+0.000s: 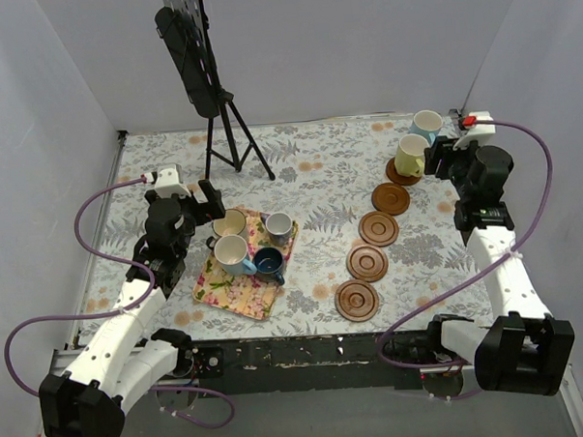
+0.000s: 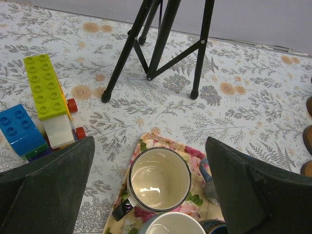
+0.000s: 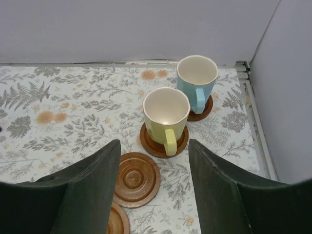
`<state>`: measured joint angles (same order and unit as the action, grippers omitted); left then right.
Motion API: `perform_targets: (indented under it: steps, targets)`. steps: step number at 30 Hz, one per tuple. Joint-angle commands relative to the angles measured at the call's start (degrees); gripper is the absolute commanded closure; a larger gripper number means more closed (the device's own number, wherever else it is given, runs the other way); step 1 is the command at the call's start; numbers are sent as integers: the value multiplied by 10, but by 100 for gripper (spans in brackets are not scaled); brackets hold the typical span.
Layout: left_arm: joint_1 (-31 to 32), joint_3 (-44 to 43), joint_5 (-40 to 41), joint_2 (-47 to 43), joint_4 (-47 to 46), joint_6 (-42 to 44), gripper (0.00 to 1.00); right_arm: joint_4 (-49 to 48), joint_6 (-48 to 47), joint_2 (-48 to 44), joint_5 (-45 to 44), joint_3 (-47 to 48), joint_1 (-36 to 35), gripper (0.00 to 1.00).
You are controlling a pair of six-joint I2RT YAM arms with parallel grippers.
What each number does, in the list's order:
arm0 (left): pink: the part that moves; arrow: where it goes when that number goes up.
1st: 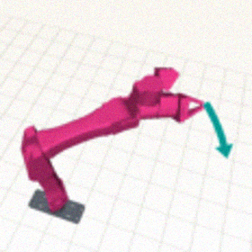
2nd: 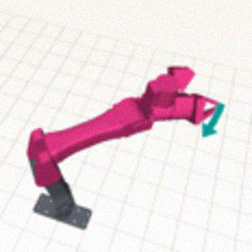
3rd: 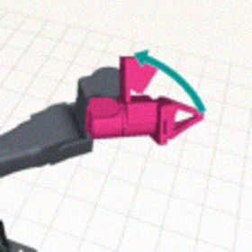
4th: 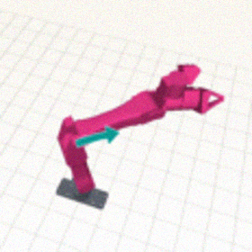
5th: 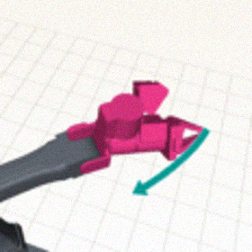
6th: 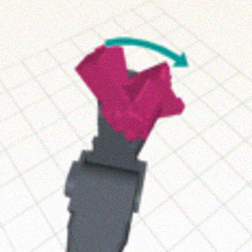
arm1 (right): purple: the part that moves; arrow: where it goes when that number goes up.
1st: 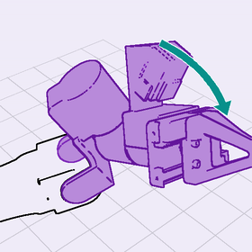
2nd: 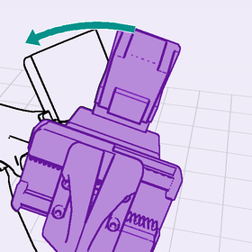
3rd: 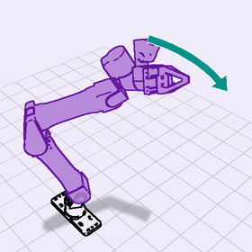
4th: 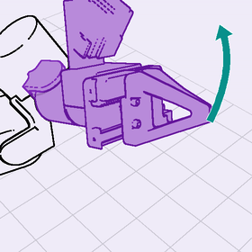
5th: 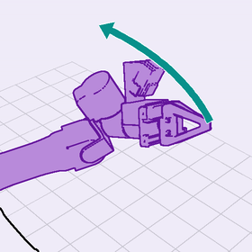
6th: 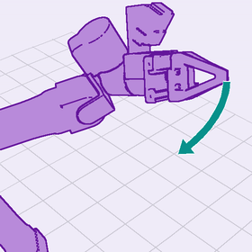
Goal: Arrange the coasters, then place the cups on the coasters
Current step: Pick up the cup from the tray.
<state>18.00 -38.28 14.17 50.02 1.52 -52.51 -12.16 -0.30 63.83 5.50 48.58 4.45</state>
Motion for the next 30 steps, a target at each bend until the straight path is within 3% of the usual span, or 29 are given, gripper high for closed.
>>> perform_targets:
  steps: [1, 5, 10, 18, 22, 30]
  targets:
    - [-2, -9, 5, -8, 14, -17, 2, 85, 47, -34, 15, 24, -1, 35]
    - [-2, -29, 12, -5, 56, -64, 2, 158, 54, -49, 39, 54, 0, 35]
    - [-2, -70, 36, -15, 173, -143, 2, 224, 63, -48, 47, 114, -1, 35]
    - [-2, -119, 29, -19, 389, -189, 2, 182, 116, -74, 90, 69, -1, 36]
    - [-2, -133, -11, 5, 401, -174, 2, 199, 115, -65, 95, 74, 0, 37]
    - [-2, -130, -48, 87, 423, -211, 21, 223, 105, -89, 114, 68, -1, 37]
